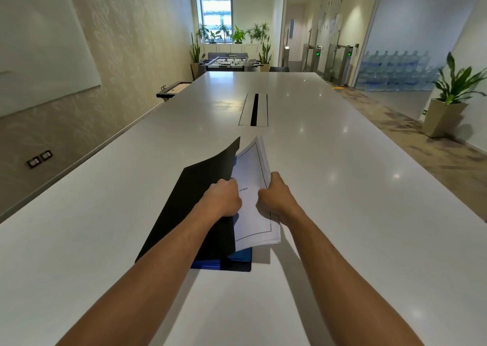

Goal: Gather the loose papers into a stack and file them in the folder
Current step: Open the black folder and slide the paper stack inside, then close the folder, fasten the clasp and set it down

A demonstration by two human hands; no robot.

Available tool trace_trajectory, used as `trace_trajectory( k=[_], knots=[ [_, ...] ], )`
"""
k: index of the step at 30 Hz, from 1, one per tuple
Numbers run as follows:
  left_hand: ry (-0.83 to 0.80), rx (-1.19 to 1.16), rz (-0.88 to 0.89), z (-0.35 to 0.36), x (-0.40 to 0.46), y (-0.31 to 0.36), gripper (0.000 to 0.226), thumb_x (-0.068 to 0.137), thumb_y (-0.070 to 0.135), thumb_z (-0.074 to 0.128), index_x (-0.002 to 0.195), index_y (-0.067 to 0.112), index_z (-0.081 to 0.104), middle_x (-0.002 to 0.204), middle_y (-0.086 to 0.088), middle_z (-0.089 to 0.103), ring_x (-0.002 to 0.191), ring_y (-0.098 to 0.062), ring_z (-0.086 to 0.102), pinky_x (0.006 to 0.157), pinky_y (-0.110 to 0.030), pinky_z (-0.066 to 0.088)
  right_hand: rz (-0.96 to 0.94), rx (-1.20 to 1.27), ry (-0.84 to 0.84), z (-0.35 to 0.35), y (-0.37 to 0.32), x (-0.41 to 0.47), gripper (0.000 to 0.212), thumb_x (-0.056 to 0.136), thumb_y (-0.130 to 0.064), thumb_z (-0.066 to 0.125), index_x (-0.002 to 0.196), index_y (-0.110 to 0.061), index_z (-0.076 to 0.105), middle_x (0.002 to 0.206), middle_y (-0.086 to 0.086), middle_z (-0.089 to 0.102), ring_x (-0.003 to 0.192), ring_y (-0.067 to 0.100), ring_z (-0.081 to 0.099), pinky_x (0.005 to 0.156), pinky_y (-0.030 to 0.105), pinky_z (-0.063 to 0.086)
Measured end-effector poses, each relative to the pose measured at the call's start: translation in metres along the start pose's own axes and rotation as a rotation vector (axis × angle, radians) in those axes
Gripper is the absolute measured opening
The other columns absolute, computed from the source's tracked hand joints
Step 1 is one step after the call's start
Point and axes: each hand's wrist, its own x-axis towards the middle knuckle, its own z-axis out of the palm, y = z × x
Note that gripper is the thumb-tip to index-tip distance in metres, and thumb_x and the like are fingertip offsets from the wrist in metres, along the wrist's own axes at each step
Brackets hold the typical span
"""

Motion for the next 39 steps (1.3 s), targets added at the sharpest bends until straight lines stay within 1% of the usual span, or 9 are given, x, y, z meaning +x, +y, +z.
trace_trajectory(
  k=[5, 7, 9, 12, 21, 27, 32, 34, 39],
  knots=[
    [0.035, -0.023, 0.033, 0.000, 0.001, 0.019, 0.035, 0.093, 0.017, 0.051, 0.126, 0.012, 0.045, 0.097, -0.006, 0.051, 0.066, -0.013, 0.051, 0.053, -0.020, 0.036, 0.094, 0.160, -0.071, 0.012, 0.002, 0.000, 0.056, 0.091, -0.001, 0.050, 0.140, -0.013, 0.027, 0.128, 0.019, 0.049, 0.103, 0.033, 0.059, 0.079, 0.040, 0.055],
    [0.034, -0.038, 0.052, -0.001, 0.002, 0.026, 0.038, 0.094, 0.021, 0.053, 0.129, 0.012, 0.044, 0.108, -0.011, 0.055, 0.080, -0.016, 0.057, 0.061, -0.023, 0.042, 0.076, 0.233, -0.110, 0.017, 0.005, -0.001, 0.051, 0.092, -0.006, 0.055, 0.136, -0.013, 0.031, 0.123, 0.020, 0.052, 0.101, 0.036, 0.061, 0.071, 0.039, 0.057],
    [0.023, -0.061, 0.062, -0.003, 0.002, 0.031, 0.039, 0.095, 0.023, 0.053, 0.131, 0.011, 0.043, 0.115, -0.013, 0.056, 0.092, -0.022, 0.060, 0.067, -0.027, 0.045, 0.025, 0.196, -0.139, 0.021, 0.010, -0.001, 0.047, 0.092, -0.009, 0.057, 0.132, -0.010, 0.032, 0.121, 0.021, 0.054, 0.106, 0.037, 0.060, 0.080, 0.046, 0.057],
    [0.017, -0.080, 0.071, -0.003, 0.001, 0.039, 0.032, 0.097, 0.022, 0.049, 0.126, 0.009, 0.048, 0.110, -0.011, 0.058, 0.082, -0.016, 0.058, 0.066, -0.025, 0.045, -0.082, -0.036, -0.195, 0.026, 0.016, -0.001, 0.046, 0.092, -0.004, 0.054, 0.134, -0.002, 0.034, 0.118, 0.020, 0.057, 0.108, 0.034, 0.059, 0.093, 0.044, 0.051],
    [-0.013, 0.039, 0.170, 0.003, -0.003, 0.053, 0.029, 0.101, 0.021, 0.041, 0.122, 0.007, 0.054, 0.112, -0.010, 0.058, 0.095, -0.019, 0.061, 0.087, -0.032, 0.052, -0.094, -0.149, -0.165, 0.033, 0.036, 0.006, 0.026, 0.096, -0.009, 0.050, 0.118, 0.007, 0.053, 0.113, 0.027, 0.061, 0.107, 0.036, 0.059, 0.084, 0.028, 0.042],
    [-0.069, -0.207, 0.125, 0.016, 0.008, 0.046, 0.038, 0.096, 0.023, 0.048, 0.134, 0.022, 0.047, 0.108, -0.006, 0.056, 0.074, -0.012, 0.057, 0.057, -0.019, 0.042, -0.159, -0.329, 0.162, 0.022, 0.046, 0.007, 0.026, 0.095, -0.023, 0.055, 0.118, -0.010, 0.056, 0.110, 0.010, 0.063, 0.092, 0.022, 0.063, 0.076, 0.028, 0.046],
    [-0.084, -0.210, 0.127, 0.037, 0.011, 0.046, 0.055, 0.092, 0.023, 0.054, 0.144, 0.030, 0.036, 0.133, -0.010, 0.052, 0.095, -0.022, 0.063, 0.077, -0.031, 0.055, -0.155, -0.337, 0.463, 0.002, 0.064, 0.000, 0.033, 0.096, -0.029, 0.052, 0.126, -0.015, 0.052, 0.126, 0.009, 0.052, 0.070, 0.015, 0.055, 0.058, 0.018, 0.034],
    [-0.081, -0.186, 0.140, 0.044, 0.011, 0.048, 0.057, 0.091, 0.024, 0.054, 0.144, 0.031, 0.035, 0.128, -0.009, 0.056, 0.090, -0.021, 0.065, 0.077, -0.035, 0.058, -0.141, -0.323, 0.455, -0.001, 0.073, 0.000, 0.032, 0.095, -0.027, 0.055, 0.124, -0.015, 0.052, 0.127, 0.008, 0.050, 0.066, 0.010, 0.048, 0.054, 0.015, 0.030],
    [0.091, 0.050, 0.247, 0.057, 0.010, 0.048, 0.054, 0.089, 0.041, 0.052, 0.140, 0.031, 0.038, 0.102, -0.003, 0.065, 0.076, -0.016, 0.061, 0.074, -0.035, 0.055, -0.135, -0.148, 0.367, 0.003, 0.087, 0.001, 0.028, 0.094, -0.029, 0.058, 0.119, -0.017, 0.057, 0.122, 0.005, 0.058, 0.089, 0.012, 0.060, 0.072, 0.016, 0.041]
  ],
)
